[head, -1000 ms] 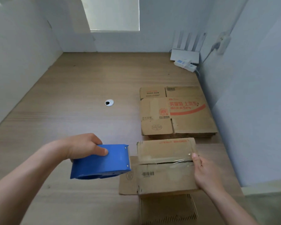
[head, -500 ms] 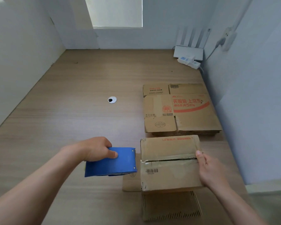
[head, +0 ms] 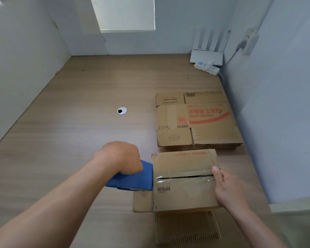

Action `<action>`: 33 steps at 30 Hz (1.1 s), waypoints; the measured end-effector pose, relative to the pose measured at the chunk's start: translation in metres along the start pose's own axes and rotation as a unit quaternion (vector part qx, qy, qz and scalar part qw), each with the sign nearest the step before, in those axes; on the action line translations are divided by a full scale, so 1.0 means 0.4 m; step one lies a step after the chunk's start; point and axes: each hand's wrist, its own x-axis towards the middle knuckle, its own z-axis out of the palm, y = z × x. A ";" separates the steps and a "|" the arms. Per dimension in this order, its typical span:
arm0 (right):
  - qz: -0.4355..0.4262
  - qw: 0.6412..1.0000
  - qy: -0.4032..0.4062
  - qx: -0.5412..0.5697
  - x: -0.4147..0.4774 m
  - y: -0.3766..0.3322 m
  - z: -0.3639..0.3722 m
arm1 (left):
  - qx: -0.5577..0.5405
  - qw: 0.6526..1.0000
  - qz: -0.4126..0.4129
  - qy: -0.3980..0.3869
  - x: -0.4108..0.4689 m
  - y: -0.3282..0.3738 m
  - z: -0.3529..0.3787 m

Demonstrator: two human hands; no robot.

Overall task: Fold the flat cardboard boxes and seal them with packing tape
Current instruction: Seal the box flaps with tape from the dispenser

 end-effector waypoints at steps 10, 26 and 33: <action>0.019 0.999 -0.002 0.042 -0.009 -0.011 0.000 | -0.064 0.994 -0.061 0.068 0.032 0.006 0.183; 0.278 0.936 0.064 0.204 -0.139 -0.061 0.041 | -0.350 0.902 -0.165 0.191 0.034 -0.143 0.338; 0.191 0.979 0.046 0.056 -0.144 -0.112 -0.003 | -0.360 0.899 -0.146 0.201 0.042 -0.182 0.324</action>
